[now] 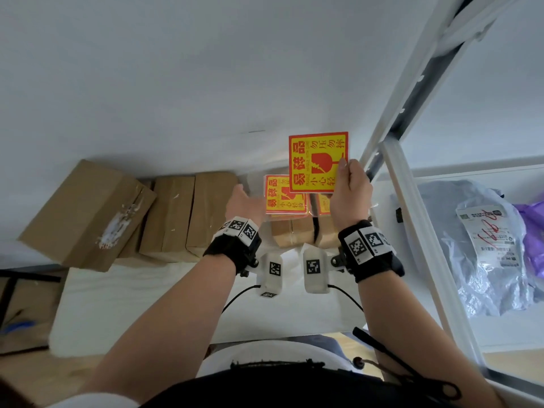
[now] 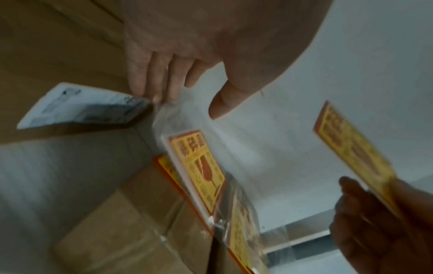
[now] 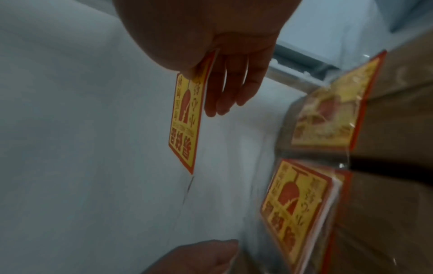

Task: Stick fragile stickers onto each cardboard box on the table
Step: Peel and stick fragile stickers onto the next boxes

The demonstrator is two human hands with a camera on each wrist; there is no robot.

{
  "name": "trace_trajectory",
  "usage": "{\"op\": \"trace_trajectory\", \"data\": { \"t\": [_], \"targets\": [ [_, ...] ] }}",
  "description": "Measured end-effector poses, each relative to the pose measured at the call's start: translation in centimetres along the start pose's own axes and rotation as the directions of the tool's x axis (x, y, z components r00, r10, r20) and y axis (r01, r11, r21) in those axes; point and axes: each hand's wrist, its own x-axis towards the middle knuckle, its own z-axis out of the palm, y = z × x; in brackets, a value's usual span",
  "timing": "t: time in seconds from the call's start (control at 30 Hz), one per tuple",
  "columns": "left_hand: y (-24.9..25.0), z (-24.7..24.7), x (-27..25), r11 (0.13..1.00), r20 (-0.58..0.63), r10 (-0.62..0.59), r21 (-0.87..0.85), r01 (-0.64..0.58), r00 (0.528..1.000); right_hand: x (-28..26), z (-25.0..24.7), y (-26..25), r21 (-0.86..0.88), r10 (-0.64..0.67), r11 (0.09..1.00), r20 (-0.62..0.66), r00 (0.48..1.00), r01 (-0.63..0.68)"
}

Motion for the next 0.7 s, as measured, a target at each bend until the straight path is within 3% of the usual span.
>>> {"op": "trace_trajectory", "data": {
  "t": [0.13, 0.23, 0.3, 0.4, 0.53, 0.63, 0.7],
  "targets": [
    [-1.7, -3.4, 0.3, 0.987, -0.193, 0.126, 0.119, -0.105, 0.973, -0.3, 3.1, -0.4, -0.003, 0.066, 0.998, 0.055, 0.996, -0.066],
    [-3.3, -6.1, 0.7, 0.988, -0.223, 0.093, 0.138, -0.063, 0.97, -1.0, 6.2, -1.5, 0.028, 0.136, 0.989, 0.179, 0.974, -0.143],
    [-5.1, -7.6, 1.1, 0.985, -0.16, 0.043, 0.174, -0.014, 0.986, -2.0, 8.5, -1.7, 0.022, 0.196, 0.977, 0.289, 0.937, -0.211],
    [-7.6, -8.7, 1.3, 0.938, 0.028, -0.031, 0.345, 0.019, 0.999, -3.5, 12.0, -1.6, 0.003, 0.309, 0.938, 0.444, 0.841, -0.346],
    [-10.0, -7.5, 2.5, 0.802, 0.1, 0.04, 0.59, -0.092, 0.994, -5.9, 14.8, -0.8, -0.045, 0.462, 0.847, 0.556, 0.691, -0.53],
    [-10.5, -5.8, 2.8, 0.737, 0.16, 0.102, 0.651, -0.183, 0.982, -6.9, 14.9, -0.8, 0.035, 0.549, 0.731, 0.562, 0.618, -0.681],
    [-10.4, -4.8, 2.7, 0.715, 0.198, 0.125, 0.662, -0.227, 0.972, -6.9, 14.7, -0.9, 0.093, 0.576, 0.674, 0.556, 0.6, -0.733]
  ]
}}
